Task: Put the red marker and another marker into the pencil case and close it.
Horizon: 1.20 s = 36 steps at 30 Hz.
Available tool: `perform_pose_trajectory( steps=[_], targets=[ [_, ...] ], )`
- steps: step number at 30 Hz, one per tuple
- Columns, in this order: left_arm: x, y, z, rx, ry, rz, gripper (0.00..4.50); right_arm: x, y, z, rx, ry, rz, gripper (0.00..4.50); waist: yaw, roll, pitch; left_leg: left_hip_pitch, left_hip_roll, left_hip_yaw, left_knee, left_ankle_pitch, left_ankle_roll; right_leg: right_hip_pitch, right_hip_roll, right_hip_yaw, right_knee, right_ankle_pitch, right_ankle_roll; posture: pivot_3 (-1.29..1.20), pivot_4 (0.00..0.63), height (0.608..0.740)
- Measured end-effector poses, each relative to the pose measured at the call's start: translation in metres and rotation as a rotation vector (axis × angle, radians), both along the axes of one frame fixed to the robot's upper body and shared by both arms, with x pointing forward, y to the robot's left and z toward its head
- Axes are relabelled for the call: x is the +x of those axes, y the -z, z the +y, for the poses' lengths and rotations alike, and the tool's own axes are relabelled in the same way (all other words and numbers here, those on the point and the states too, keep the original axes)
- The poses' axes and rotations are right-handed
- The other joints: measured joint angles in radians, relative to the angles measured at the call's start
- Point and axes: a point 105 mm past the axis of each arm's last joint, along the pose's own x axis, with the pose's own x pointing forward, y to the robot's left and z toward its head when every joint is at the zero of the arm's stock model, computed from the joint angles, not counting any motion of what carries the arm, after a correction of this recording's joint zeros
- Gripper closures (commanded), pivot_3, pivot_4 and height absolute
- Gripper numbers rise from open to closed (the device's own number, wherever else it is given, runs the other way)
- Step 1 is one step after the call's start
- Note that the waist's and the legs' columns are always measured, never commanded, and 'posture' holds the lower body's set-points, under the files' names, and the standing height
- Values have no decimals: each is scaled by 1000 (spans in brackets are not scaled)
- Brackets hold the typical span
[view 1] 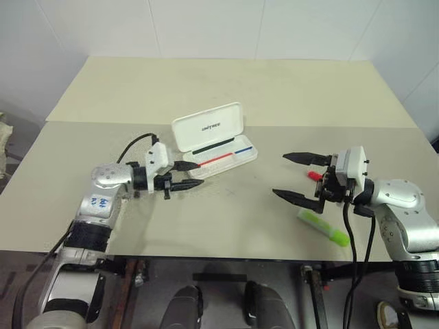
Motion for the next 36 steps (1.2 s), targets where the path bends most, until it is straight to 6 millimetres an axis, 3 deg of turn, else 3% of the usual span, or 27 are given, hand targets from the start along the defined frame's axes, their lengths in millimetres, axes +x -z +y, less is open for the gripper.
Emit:
perform_pose_trajectory(
  steps=[9, 23, 36],
  targets=[
    [9, 7, -2, 44, -6, 1, 2455, -1, 8, 3, 32, 21, 17, 0, -1, 0, 0, 0, 0, 0, 0, 0, 0, 0, 0, 0, 3, 0, 0, 0, 150, 740],
    [10, 29, -18, 109, 6, 89, 2455, -13, 1, 11, 32, 10, -39, 0, 0, 0, 0, 0, 0, 0, 2, 0, 0, 0, 0, 0, 2, 0, 0, 0, 150, 740],
    [17, 22, -31, 78, 14, 73, 2455, -15, 3, 11, 43, 39, -36, 0, -2, 0, 0, 0, 0, 0, 2, -1, 1, 0, 0, 0, 2, 0, 0, 0, 150, 740]
  ],
)
